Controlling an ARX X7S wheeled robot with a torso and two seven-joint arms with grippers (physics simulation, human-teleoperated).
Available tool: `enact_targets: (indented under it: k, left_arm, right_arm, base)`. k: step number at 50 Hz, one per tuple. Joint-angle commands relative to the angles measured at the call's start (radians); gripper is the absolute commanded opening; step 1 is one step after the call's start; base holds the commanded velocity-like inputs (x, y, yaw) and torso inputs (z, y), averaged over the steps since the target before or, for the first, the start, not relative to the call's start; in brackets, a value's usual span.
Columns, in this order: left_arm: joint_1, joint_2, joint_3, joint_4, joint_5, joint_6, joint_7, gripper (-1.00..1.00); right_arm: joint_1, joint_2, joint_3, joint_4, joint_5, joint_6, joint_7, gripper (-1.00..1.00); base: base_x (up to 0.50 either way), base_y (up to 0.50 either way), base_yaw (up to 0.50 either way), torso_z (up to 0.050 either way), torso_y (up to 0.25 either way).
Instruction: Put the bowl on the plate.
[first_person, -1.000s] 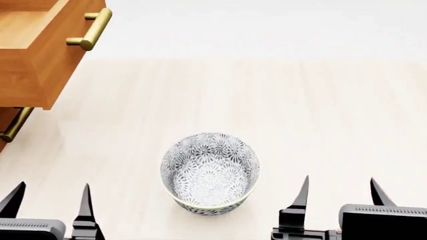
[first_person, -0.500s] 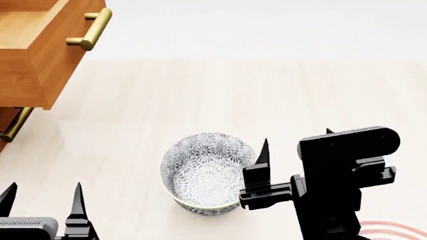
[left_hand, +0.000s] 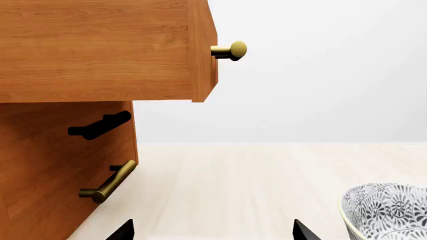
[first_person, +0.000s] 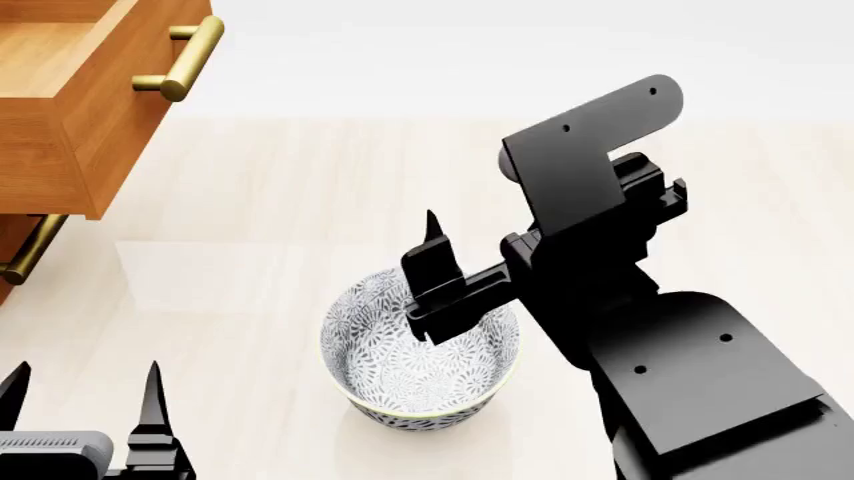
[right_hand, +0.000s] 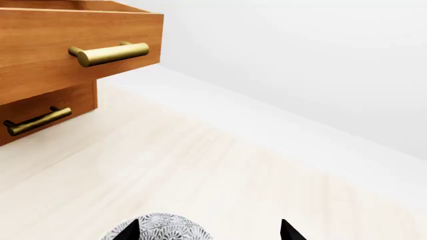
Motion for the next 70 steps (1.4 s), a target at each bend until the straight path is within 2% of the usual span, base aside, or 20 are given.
enact_targets:
  k: [1, 4, 8, 14, 20, 32, 52, 62, 70]
  left_arm:
    - [0.000, -0.004, 0.006, 0.010, -0.002, -0.005, -0.006, 1.00]
    - [0.000, -0.005, 0.007, 0.005, 0.000, 0.001, -0.007, 1.00]
    - [-0.002, -0.003, 0.011, 0.007, -0.001, -0.002, -0.010, 1.00]
    - [-0.001, -0.007, 0.015, 0.017, -0.002, -0.003, -0.011, 1.00]
    - [-0.002, -0.016, 0.015, 0.041, -0.004, -0.018, -0.016, 1.00]
    - [-0.003, -0.023, 0.018, 0.054, -0.010, -0.028, -0.024, 1.00]
    - [-0.006, -0.032, 0.024, 0.078, -0.018, -0.045, -0.035, 1.00]
    - [-0.011, -0.034, 0.032, 0.070, -0.019, -0.041, -0.037, 1.00]
    - [-0.012, -0.037, 0.032, 0.063, -0.023, -0.036, -0.038, 1.00]
  right_arm:
    - [0.129, -0.004, -0.084, 0.135, 0.024, 0.021, -0.105, 1.00]
    - [0.171, -0.009, -0.131, 0.195, 0.035, 0.004, -0.175, 1.00]
    - [0.227, -0.022, -0.235, 0.262, -0.022, -0.014, -0.184, 1.00]
    - [0.291, -0.040, -0.317, 0.326, -0.010, 0.008, -0.267, 1.00]
    - [0.328, -0.051, -0.338, 0.355, -0.005, 0.001, -0.301, 1.00]
    - [0.442, -0.104, -0.446, 0.547, -0.035, -0.022, -0.393, 1.00]
    - [0.539, -0.209, -0.584, 0.843, -0.087, -0.118, -0.503, 1.00]
    - [0.495, -0.216, -0.584, 0.761, -0.059, -0.071, -0.487, 1.00]
    - [0.474, -0.242, -0.600, 0.789, -0.057, -0.081, -0.485, 1.00]
  base:
    - [0.00, 0.00, 0.00, 0.000, 0.000]
    - [0.00, 0.00, 0.00, 0.000, 0.000]
    - [0.00, 0.00, 0.00, 0.000, 0.000]
    - [0.00, 0.00, 0.00, 0.000, 0.000]
    - [0.00, 0.00, 0.00, 0.000, 0.000]
    - [0.00, 0.00, 0.00, 0.000, 0.000]
    - [0.00, 0.00, 0.00, 0.000, 0.000]
    - [0.00, 0.00, 0.00, 0.000, 0.000]
    - [0.00, 0.00, 0.00, 0.000, 0.000]
